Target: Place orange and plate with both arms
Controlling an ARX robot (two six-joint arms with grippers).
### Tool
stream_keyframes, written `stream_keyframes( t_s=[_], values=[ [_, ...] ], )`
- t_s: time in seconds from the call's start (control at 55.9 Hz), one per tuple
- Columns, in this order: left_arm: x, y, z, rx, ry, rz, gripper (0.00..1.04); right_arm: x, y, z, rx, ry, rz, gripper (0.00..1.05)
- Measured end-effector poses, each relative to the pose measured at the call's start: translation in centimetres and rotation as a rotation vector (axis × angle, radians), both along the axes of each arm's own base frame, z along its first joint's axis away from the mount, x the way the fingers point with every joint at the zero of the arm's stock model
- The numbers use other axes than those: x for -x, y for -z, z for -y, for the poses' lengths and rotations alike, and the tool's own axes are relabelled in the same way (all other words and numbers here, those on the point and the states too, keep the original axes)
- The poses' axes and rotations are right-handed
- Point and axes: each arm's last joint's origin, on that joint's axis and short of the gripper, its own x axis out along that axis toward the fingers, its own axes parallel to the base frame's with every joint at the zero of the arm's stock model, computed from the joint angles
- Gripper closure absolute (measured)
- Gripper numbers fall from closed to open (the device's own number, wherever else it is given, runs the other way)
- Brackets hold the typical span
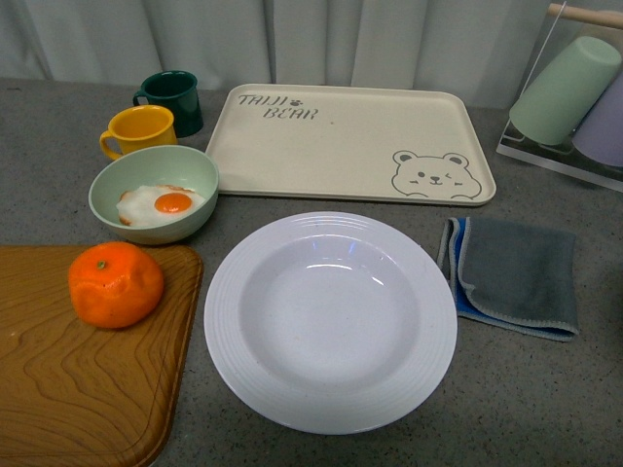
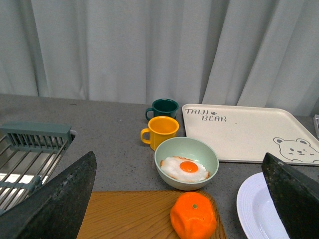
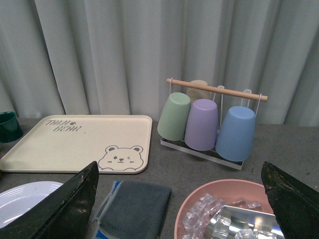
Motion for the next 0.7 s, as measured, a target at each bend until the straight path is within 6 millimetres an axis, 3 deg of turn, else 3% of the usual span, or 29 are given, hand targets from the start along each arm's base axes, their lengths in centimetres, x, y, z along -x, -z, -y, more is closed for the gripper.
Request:
stream_keyframes(
  t_s=[0.179,0.25,0.286,0.429,0.572,0.697],
  values=[
    [0.0,0.0,0.0,0.0,0.0,0.0,0.07,0.0,0.0,0.0,0.0,0.0,0.0,0.09],
    [-0.3,0.4,0.2,0.056,-0.084,-0.21,0.07,0.0,0.0,0.0,0.0,0.0,0.0,0.09],
    [-1.1,0.9,0.8,0.065,-0.062,-0.289,0.07,0.0,0.0,0.0,0.0,0.0,0.0,0.09],
    [-3.6,0.6,2.4,0.082,0.056,-0.304,0.07,0.0,0.0,0.0,0.0,0.0,0.0,0.09],
    [-7.7,0.2,3.8,0.09,0.101,-0.351,0.07,0.0,0.0,0.0,0.0,0.0,0.0,0.09],
    [-11.5,1.8,5.1,0.078,0.136,-0.503,0.07,0.0,0.0,0.0,0.0,0.0,0.0,0.09]
  ],
)
